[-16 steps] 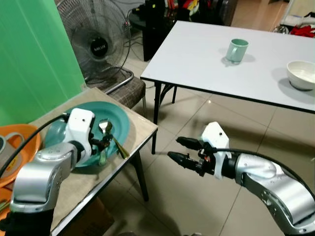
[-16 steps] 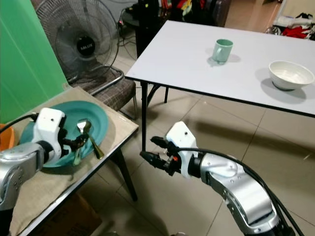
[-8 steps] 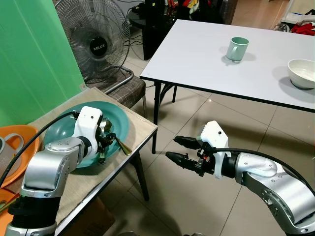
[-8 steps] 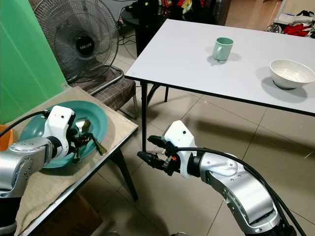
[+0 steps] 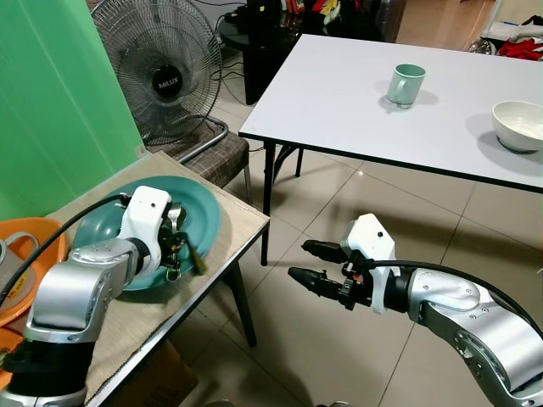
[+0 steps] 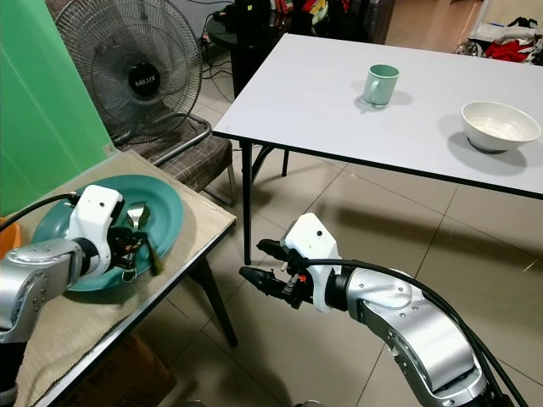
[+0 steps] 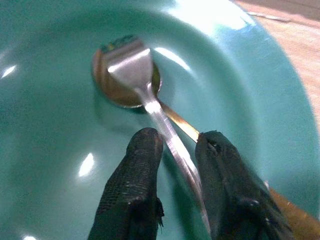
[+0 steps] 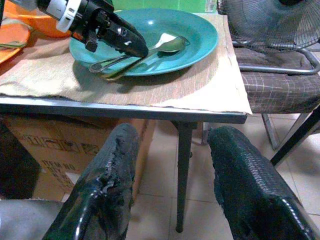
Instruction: Setting the table
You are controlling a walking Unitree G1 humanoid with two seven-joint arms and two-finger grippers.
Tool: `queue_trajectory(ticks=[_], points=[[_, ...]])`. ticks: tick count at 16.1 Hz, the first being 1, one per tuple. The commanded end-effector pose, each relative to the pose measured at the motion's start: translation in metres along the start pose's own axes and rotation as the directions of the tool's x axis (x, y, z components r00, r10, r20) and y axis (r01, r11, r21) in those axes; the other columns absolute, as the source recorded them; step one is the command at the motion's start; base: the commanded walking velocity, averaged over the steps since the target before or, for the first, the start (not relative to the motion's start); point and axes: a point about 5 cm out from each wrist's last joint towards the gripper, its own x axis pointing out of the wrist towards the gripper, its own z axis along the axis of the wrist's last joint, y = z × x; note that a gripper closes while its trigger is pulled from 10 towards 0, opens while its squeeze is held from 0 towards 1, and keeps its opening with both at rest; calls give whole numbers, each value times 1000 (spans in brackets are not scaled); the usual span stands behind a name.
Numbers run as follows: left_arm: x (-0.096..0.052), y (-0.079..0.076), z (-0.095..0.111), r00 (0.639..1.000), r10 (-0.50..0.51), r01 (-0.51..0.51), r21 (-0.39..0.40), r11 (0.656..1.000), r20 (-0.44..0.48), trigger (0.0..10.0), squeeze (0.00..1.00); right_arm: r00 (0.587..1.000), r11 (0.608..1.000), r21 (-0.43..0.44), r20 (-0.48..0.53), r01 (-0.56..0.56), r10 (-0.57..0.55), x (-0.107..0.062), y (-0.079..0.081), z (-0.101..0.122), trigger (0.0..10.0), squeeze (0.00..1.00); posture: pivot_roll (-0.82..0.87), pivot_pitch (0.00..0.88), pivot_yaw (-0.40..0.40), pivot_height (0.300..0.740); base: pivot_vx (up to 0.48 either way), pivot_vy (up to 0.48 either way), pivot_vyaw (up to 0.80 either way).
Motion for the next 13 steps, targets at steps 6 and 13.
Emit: queue_trajectory(ticks=[6,13], points=[[-3,9,-10,998,28,-28,-3,1000,-54,0,0,1000,999,-24,2,-23,23,0,2,5,10000,0,-7,26,50,740,0,0,0],[-10,16,-6,999,37,-37,0,999,-13,0,0,1000,999,-35,1,-23,23,1,1,5,10000,0,-11,15,58,740,0,0,0]])
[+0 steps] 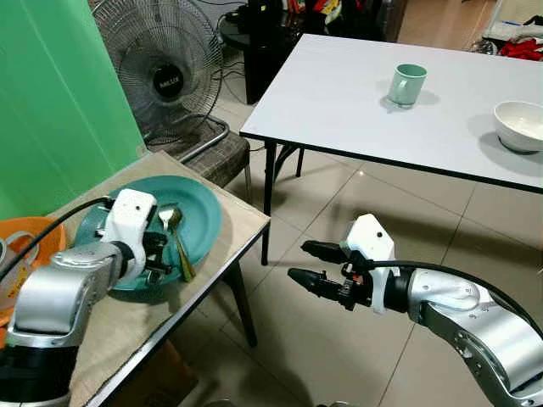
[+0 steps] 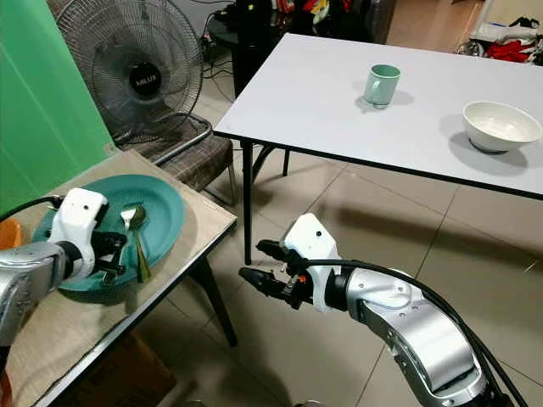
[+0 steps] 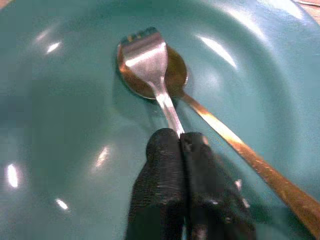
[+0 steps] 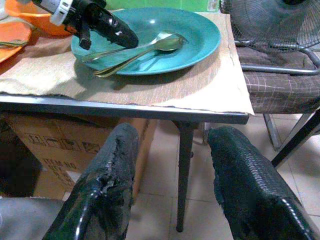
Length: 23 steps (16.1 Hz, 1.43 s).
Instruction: Setting the table
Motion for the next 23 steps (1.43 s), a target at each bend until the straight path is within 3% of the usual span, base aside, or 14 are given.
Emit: queue_trajectory(ticks=[1,4,6,7,8,9,11,14,18,23], points=[[-8,3,4,999,4,-4,3,1000,36,0,0,1000,999,-32,7,-9,9,-1,0,5,10000,0,-13,14,60,740,0,0,0],[-14,4,14,994,-8,9,-10,1000,111,0,0,1000,999,-35,8,0,1,-2,-2,5,10000,0,-16,3,60,740,0,0,0],[-14,4,13,995,-9,9,-7,1000,101,0,0,1000,999,-37,10,0,1,-1,-2,6,10000,0,-15,0,61,740,0,0,0],[-12,2,12,995,-15,15,1,1000,100,1098,0,1000,999,-37,10,0,0,-1,-2,5,10000,0,-16,0,62,740,0,0,0],[-8,-3,11,994,-34,33,6,999,101,10000,31,1000,999,-39,10,1,0,0,-2,5,10000,0,-20,0,61,740,0,0,0],[-5,-4,12,994,-27,26,5,1000,104,10000,1000,1000,999,-40,10,1,0,0,-2,5,10000,0,-20,0,61,740,0,0,0],[9,-6,21,992,5,-4,-11,1000,124,10000,1000,1000,999,-45,10,-1,2,-1,-1,6,10000,0,-29,0,64,740,0,0,0],[18,-6,26,994,22,-18,-36,999,105,10000,1000,1000,999,-49,6,1,-1,-2,-1,6,10000,0,-44,0,75,740,0,0,0],[21,3,23,991,109,-107,-34,994,71,10000,1000,1000,999,-41,17,5,-4,-2,1,7,10000,0,-47,0,82,740,0,0,0],[25,4,20,991,129,-127,-45,991,47,10000,1000,1000,999,-38,21,-17,18,-1,3,8,10000,0,-41,1,74,740,0,0,0]])
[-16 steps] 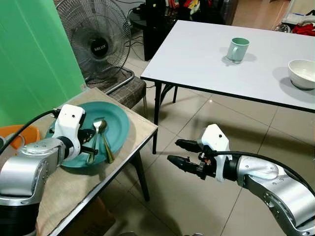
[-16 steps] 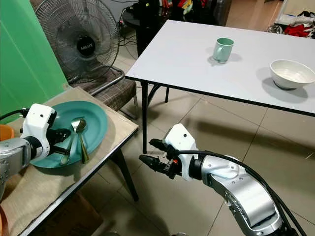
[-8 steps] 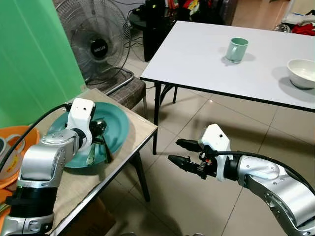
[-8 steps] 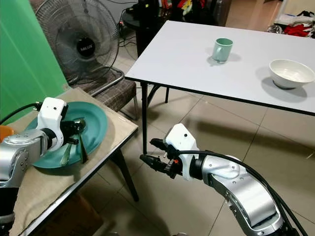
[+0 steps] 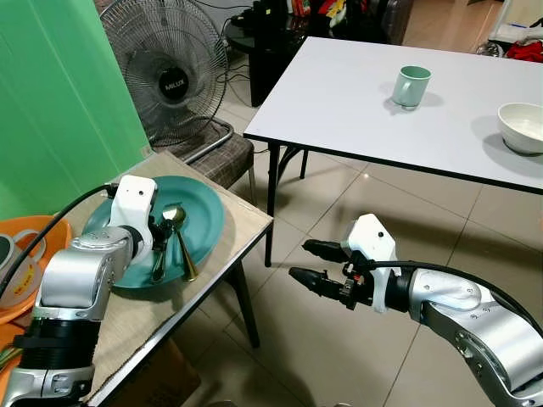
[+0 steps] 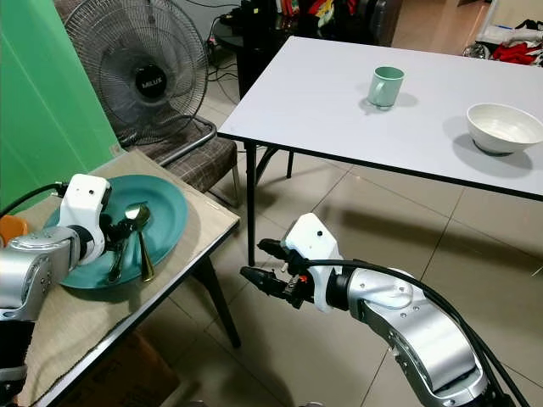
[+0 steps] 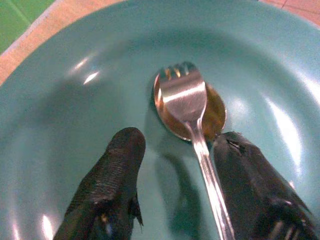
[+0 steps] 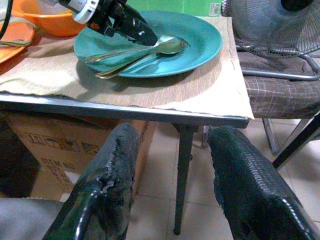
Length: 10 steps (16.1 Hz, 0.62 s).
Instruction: Setting the table
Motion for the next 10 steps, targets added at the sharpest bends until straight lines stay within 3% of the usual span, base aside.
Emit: queue_trajectory(ticks=[1,2,6,7,8,9,10], points=[[2,-1,4,1000,9,-9,-2,1000,1,10000,871,999,999,-28,22,-26,27,1,3,8,10000,0,-40,0,71,740,0,0,0],[6,-3,3,1000,9,-9,-10,1000,-3,10000,39,999,999,-30,23,-29,30,1,3,8,10000,0,-36,0,68,740,0,0,0],[11,-1,-1,999,28,-29,-20,999,-24,10000,0,999,999,-33,27,-35,36,3,3,9,10000,0,-36,0,72,740,0,0,0],[13,3,-5,998,49,-49,-19,999,-39,9490,0,999,999,-33,26,-32,33,3,3,9,10000,0,-40,0,76,740,0,0,0],[13,3,-5,998,53,-53,-20,998,-41,8706,0,999,999,-33,26,-32,33,3,3,9,10000,0,-41,0,78,740,0,0,0],[13,5,-5,997,58,-59,-19,998,-41,6078,0,999,999,-32,25,-29,30,2,4,9,10000,0,-41,0,78,740,0,0,0],[13,7,-5,997,63,-64,-17,998,-41,4667,0,999,999,-32,24,-27,28,2,3,8,10000,0,-42,0,79,740,0,0,0]])
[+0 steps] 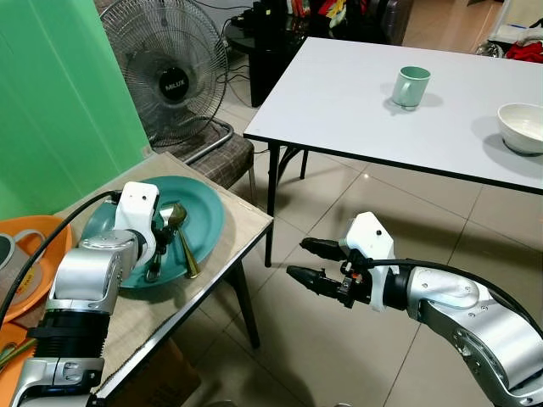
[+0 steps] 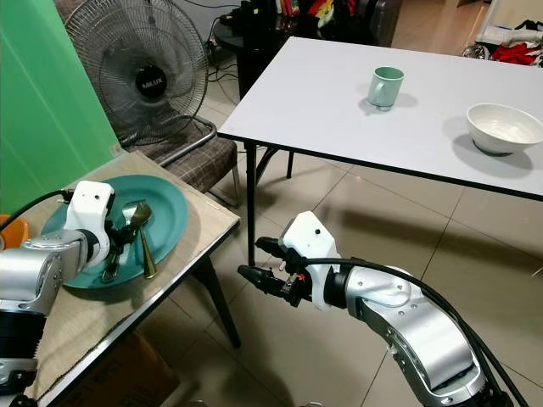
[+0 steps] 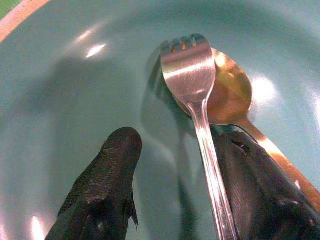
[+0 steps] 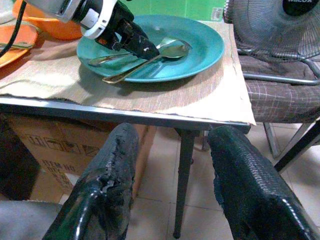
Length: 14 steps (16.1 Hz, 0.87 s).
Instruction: Setting the table
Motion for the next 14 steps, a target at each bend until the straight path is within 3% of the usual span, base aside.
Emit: queue_trajectory(ticks=[1,2,3,14], points=[[-1,7,3,999,30,-31,1,1000,9,3412,0,1000,999,-25,15,-20,20,-1,3,5,10000,0,-42,0,79,740,0,0,0],[-3,10,3,999,31,-31,-1,1000,10,314,0,1000,1000,-24,13,-18,18,-1,3,5,10000,0,-44,0,80,740,0,0,0],[-4,11,2,1000,27,-27,0,1000,7,0,0,1000,1000,-25,13,-17,17,-1,3,5,10000,0,-43,0,79,740,0,0,0],[-2,6,-5,999,-33,33,27,999,-23,0,0,1000,1000,-24,16,-19,20,1,4,5,10000,0,-42,0,92,740,0,0,0]])
